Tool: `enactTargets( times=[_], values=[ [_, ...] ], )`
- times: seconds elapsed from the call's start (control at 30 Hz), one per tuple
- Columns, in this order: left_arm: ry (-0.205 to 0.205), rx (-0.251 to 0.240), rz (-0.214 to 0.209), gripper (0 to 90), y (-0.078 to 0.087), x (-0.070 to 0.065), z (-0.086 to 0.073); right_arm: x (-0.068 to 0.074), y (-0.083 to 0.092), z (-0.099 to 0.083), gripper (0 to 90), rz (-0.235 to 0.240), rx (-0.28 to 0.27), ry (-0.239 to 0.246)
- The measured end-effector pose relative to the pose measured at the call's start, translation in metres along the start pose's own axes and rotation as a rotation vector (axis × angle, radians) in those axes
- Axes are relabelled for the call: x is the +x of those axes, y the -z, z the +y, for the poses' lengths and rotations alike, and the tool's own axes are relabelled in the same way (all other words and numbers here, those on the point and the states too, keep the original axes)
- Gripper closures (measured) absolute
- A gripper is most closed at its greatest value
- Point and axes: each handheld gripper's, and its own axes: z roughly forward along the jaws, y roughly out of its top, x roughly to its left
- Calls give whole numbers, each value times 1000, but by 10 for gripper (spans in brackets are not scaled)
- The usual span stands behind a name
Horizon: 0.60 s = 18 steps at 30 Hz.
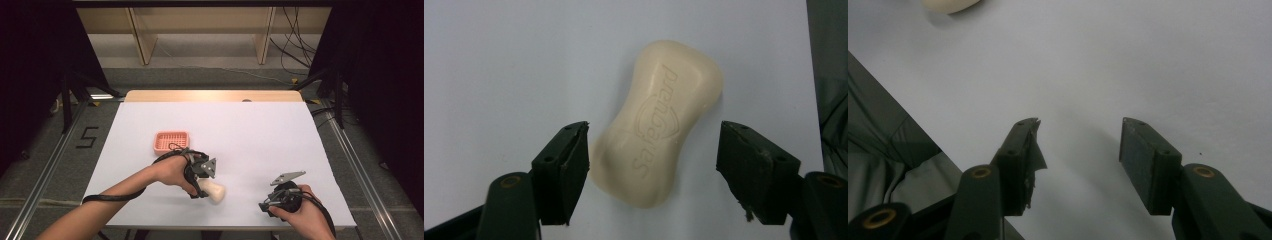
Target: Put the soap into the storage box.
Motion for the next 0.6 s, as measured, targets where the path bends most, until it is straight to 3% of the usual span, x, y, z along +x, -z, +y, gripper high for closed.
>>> enactTargets(
  times=[0.13,0.43,0.6],
  values=[
    [-4,15,-9,283,-3,0,3,1,0,0,500,11,15,-25],
    [-19,42,-7,283,-11,2,7,-1,-2,-1,492,13,4,-18],
    [-54,66,-18,284,-14,1,10,0,-3,0,491,20,17,-26]
  ],
)
